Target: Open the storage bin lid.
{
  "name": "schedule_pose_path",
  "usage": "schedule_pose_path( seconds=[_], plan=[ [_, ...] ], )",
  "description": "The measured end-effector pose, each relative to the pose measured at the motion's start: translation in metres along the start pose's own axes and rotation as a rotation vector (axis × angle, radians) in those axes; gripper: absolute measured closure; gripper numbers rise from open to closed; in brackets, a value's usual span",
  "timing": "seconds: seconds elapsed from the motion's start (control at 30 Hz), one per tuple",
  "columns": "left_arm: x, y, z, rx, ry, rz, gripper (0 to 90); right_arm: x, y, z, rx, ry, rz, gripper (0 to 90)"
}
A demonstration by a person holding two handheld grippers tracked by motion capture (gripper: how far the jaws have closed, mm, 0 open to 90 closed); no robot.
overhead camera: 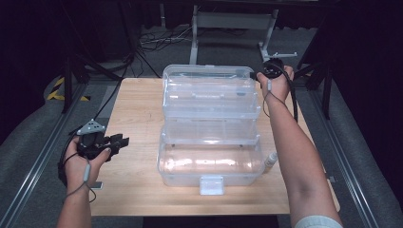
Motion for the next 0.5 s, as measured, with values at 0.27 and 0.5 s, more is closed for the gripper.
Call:
schedule_pose_path(
  seconds=[0.27,0.5],
  plan=[
    [0.0,-0.001,0.0,-0.001,0.002,0.006,64.4,0.005,0.004,-0.007,-0.01,0.01,-0.028,84.5],
    [0.001,-0.001,-0.001,0.0,-0.005,0.007,64.4,0.009,0.007,-0.013,-0.016,0.006,-0.047,84.4]
  ],
)
Point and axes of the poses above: each handheld gripper's, and its own axes: z roughly backward along the jaws, x roughly out of its underside, y roughly to its right, the point moved 5 cm from there along -z, roughly forward along the jaws, and after that the axes turned 2 degrees about -z, right-handed, at the moved point
